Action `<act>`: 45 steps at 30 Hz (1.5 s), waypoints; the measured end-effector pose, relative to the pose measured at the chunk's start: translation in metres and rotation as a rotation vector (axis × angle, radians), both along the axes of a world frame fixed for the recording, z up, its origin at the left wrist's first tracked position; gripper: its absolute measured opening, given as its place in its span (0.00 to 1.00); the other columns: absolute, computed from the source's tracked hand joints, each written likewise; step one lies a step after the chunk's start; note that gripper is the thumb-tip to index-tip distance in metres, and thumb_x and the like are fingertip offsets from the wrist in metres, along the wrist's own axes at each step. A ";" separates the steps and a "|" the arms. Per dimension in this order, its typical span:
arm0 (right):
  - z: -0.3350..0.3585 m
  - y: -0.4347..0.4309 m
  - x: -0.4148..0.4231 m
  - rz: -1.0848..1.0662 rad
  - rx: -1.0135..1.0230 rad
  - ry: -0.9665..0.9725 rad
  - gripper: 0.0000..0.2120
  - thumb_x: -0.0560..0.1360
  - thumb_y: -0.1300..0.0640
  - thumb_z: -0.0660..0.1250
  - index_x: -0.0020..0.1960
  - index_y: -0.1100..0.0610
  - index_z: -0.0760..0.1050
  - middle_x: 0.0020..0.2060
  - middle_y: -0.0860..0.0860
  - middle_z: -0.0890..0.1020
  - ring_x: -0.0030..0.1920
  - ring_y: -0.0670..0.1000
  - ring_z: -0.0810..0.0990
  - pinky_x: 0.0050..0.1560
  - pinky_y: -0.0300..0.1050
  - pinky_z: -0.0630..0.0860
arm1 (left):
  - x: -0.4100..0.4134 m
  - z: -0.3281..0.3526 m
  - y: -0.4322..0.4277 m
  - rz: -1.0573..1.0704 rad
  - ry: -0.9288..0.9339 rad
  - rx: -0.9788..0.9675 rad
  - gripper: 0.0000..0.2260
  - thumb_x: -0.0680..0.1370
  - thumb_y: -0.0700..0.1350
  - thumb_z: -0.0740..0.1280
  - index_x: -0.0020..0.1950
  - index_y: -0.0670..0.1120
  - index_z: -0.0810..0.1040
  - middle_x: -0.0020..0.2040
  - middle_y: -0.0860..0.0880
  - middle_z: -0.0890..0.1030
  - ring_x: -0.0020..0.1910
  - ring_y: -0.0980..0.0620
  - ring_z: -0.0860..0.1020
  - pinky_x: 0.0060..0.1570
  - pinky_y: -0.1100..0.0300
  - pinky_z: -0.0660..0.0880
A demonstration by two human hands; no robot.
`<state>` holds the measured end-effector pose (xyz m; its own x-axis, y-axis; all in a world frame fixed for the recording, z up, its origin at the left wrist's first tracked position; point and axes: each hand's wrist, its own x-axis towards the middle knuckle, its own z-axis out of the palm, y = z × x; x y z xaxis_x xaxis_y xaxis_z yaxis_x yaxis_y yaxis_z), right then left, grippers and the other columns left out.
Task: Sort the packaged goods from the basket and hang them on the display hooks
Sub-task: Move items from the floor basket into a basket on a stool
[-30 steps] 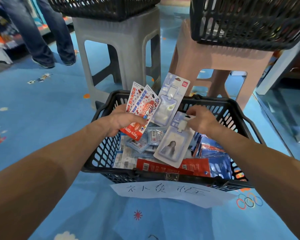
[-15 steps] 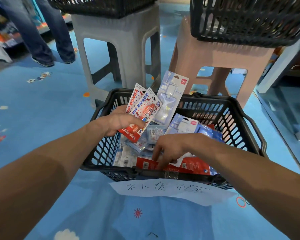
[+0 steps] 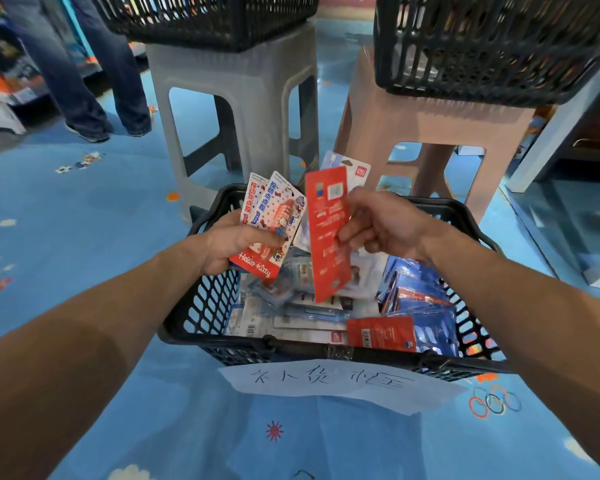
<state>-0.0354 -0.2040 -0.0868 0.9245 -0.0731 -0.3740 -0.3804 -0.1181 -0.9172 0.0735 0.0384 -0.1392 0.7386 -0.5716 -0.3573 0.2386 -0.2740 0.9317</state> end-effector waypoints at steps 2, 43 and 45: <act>0.005 -0.007 0.003 -0.091 0.155 -0.058 0.29 0.78 0.30 0.57 0.50 0.56 0.79 0.37 0.56 0.85 0.32 0.52 0.82 0.31 0.41 0.66 | -0.002 0.003 -0.002 0.012 0.019 -0.031 0.20 0.73 0.33 0.76 0.62 0.45 0.78 0.52 0.43 0.87 0.48 0.44 0.86 0.42 0.52 0.82; -0.039 0.002 -0.012 -0.167 0.220 0.045 0.07 0.78 0.69 0.70 0.49 0.59 0.74 0.50 0.59 0.85 0.48 0.55 0.86 0.45 0.44 0.85 | -0.029 0.012 -0.044 0.067 0.098 -0.222 0.25 0.73 0.32 0.76 0.66 0.52 0.77 0.54 0.44 0.87 0.50 0.41 0.87 0.48 0.47 0.84; -0.042 0.005 -0.013 -0.163 0.328 0.039 0.08 0.78 0.70 0.68 0.56 0.62 0.76 0.53 0.59 0.86 0.52 0.55 0.85 0.48 0.45 0.85 | -0.033 0.011 -0.048 0.057 0.126 -0.228 0.26 0.73 0.33 0.76 0.66 0.51 0.76 0.54 0.44 0.87 0.50 0.41 0.87 0.46 0.47 0.84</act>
<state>-0.0487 -0.1988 -0.1285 0.8951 -0.0882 -0.4370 -0.4058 0.2452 -0.8805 0.0406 -0.0092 -0.1282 0.7298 -0.6065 -0.3154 0.3660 -0.0431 0.9296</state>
